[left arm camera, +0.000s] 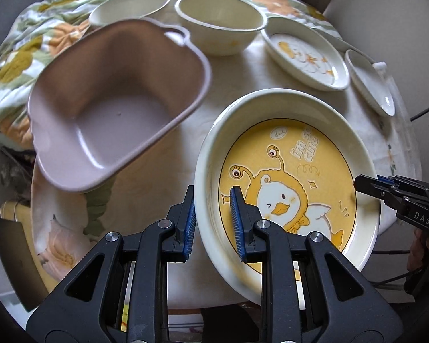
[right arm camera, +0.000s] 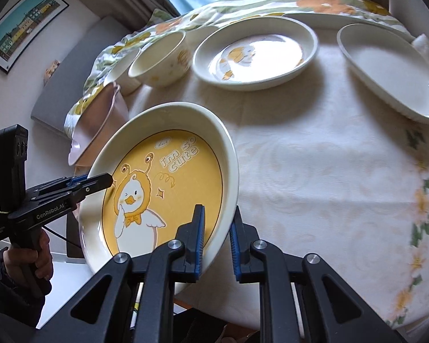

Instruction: Organize plates and bowls

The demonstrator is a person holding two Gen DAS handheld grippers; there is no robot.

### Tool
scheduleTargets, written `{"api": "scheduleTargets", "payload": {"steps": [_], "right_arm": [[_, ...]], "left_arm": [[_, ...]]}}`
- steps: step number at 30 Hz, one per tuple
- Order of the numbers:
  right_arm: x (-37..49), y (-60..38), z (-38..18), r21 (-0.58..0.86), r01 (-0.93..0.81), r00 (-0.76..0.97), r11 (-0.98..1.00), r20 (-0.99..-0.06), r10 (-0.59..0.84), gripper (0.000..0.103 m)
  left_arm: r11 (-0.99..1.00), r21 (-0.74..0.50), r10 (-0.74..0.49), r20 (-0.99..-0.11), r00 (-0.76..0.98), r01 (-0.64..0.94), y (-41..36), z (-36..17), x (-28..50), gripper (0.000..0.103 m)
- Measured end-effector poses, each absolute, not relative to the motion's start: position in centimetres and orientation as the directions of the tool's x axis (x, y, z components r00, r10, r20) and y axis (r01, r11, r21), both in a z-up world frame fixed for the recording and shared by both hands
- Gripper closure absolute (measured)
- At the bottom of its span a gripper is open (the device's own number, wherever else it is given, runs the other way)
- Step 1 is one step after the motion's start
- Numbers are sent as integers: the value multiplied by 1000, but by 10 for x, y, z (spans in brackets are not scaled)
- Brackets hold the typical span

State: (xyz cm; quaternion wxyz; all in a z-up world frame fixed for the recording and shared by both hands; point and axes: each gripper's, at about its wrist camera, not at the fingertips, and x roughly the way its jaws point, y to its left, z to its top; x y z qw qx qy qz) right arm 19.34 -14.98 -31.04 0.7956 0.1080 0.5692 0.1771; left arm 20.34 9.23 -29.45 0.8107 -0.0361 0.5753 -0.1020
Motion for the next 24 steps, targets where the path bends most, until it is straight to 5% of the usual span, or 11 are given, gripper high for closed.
{"api": "scheduleTargets", "payload": {"steps": [24], "right_arm": [[204,-133,-321,303,-202,272,931,-896,351,88]], "left_arm": [[992,-42,-80,-938,337,118,76,-308,203,82]]}}
